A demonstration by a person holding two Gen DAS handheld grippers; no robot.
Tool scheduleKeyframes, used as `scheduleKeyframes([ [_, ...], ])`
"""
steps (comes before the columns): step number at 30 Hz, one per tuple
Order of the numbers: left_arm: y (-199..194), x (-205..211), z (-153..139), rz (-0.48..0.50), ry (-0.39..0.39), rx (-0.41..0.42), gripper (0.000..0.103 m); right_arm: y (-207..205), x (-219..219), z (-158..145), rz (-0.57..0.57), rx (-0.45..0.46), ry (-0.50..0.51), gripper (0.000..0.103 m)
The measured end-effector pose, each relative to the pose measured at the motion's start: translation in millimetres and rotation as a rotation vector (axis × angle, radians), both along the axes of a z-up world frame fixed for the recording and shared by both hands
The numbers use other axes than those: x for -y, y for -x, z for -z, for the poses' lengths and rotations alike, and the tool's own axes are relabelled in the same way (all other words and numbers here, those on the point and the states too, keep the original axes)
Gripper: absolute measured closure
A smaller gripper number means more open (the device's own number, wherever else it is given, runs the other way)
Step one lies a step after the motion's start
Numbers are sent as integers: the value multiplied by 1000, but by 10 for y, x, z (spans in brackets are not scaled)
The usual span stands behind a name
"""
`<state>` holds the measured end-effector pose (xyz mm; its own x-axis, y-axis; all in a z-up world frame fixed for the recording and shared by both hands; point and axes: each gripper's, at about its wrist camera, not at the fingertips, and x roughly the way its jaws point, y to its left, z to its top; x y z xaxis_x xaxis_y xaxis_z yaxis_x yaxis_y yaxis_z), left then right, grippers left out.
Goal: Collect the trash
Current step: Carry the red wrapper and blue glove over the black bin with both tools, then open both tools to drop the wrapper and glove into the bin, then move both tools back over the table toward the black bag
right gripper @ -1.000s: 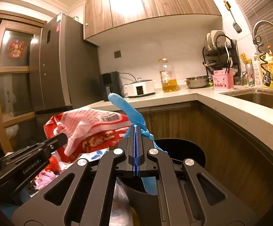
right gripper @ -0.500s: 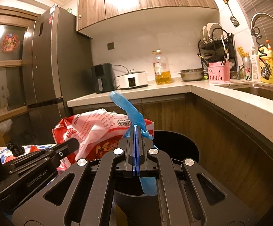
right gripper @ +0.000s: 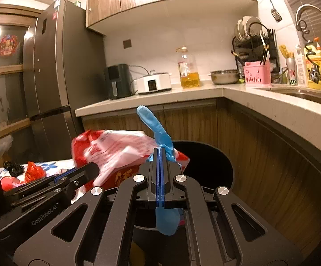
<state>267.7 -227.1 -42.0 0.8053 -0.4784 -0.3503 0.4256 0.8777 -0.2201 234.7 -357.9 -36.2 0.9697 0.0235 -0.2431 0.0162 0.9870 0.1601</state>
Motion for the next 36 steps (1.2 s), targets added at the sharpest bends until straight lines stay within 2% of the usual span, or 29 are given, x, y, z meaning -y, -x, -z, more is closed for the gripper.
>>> scheduleKeyframes([
  [1,-1,-1,7,2,1,0,90,-5,7,11,1,-6,0,102],
  [5,-32,-2,49,9,2,-24,75,-18,30,33,14,-20,5,99],
  [10,-41,-16,79,7,3,-30,63,-17,60,59,27,-30,4,82],
  [12,-23,-25,71,5,0,-23,52,-5,72,61,34,-29,1,78],
  [15,3,-49,58,2,-1,-16,41,15,91,58,45,-24,-1,67],
  [17,21,-71,50,-5,-11,-14,38,30,109,51,51,-22,-5,62],
  [19,50,-107,35,-38,-33,-7,31,54,123,42,56,-20,-12,55],
  [22,94,-180,0,-92,-57,-7,28,92,137,26,60,-17,-26,46],
  [24,124,-232,-25,-141,-78,-5,21,120,129,15,61,-16,-31,43],
  [27,190,-330,-50,-200,-93,-2,19,174,95,-18,50,-10,-42,38],
  [36,440,-556,-133,-303,-137,32,19,363,-149,-138,-14,11,-54,36],
])
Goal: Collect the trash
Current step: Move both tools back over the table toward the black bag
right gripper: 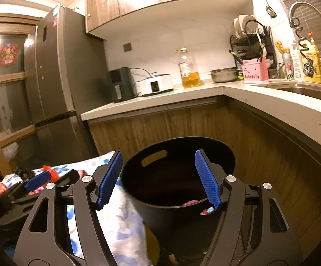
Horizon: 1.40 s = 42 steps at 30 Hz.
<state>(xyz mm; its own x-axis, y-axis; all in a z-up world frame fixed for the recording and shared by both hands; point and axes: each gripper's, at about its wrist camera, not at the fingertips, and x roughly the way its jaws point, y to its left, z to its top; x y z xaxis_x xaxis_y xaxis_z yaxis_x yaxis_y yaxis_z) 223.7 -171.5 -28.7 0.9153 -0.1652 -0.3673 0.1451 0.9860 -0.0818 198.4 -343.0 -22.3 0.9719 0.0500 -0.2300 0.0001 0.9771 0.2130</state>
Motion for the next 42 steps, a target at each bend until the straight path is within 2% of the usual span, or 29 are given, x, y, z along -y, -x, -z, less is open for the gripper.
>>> scheduleKeyframes([
  [6,229,-208,-68,-78,-26,31,18,153,-276,-69,-64,17,6,36],
  [25,776,-1179,-41,-313,-24,18,17,507,-1312,-115,-274,36,59,36],
  [34,851,-1829,124,-463,-21,-19,17,483,-1760,2,-331,19,70,36],
  [42,664,-2157,335,-507,0,-71,17,316,-1995,145,-319,-9,64,36],
])
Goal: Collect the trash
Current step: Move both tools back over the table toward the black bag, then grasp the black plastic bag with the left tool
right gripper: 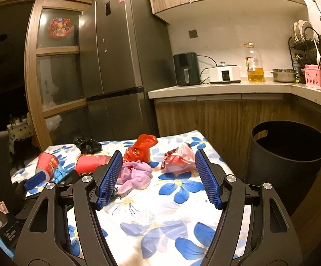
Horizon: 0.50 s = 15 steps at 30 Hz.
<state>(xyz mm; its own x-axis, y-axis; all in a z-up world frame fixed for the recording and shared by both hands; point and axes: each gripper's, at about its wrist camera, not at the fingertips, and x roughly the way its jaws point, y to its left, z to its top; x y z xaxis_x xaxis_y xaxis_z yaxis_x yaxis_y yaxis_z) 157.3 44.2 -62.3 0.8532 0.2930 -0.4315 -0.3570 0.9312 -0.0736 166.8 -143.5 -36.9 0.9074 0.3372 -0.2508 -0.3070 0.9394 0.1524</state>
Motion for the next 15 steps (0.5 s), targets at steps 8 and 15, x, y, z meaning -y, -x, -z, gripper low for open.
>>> scheduleKeyframes([
  [8,-295,-97,135,39,70,-75,29,-144,-207,69,-4,-8,31,36],
  [15,-404,-69,262,123,105,-143,81,-251,-349,129,-16,-27,54,36],
])
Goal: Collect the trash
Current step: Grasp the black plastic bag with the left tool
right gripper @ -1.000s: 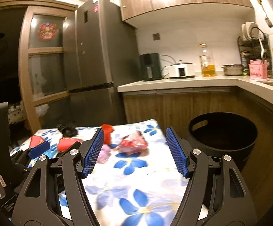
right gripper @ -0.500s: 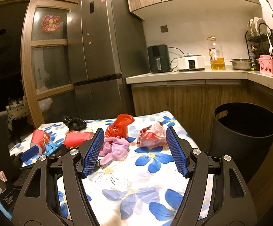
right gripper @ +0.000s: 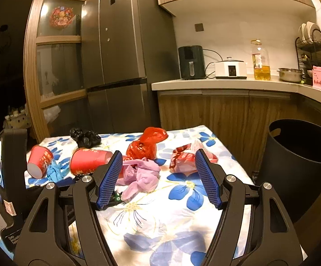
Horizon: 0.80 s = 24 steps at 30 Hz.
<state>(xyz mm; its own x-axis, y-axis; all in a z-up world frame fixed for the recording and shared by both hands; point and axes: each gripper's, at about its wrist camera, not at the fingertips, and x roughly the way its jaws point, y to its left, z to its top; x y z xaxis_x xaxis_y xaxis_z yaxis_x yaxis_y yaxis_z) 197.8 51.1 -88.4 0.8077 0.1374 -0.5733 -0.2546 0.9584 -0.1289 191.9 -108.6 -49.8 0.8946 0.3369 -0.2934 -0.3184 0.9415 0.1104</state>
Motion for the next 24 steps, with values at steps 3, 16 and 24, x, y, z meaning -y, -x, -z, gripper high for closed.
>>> scheduleKeyframes([
  [3,-26,18,45,20,2,-24,103,-19,-43,29,-9,-7,12,36],
  [16,346,-92,-484,-43,47,230,103,-247,-224,150,-34,-69,28,36],
  [24,344,-183,-470,-59,51,253,103,-422,-333,234,-56,-131,36,38],
])
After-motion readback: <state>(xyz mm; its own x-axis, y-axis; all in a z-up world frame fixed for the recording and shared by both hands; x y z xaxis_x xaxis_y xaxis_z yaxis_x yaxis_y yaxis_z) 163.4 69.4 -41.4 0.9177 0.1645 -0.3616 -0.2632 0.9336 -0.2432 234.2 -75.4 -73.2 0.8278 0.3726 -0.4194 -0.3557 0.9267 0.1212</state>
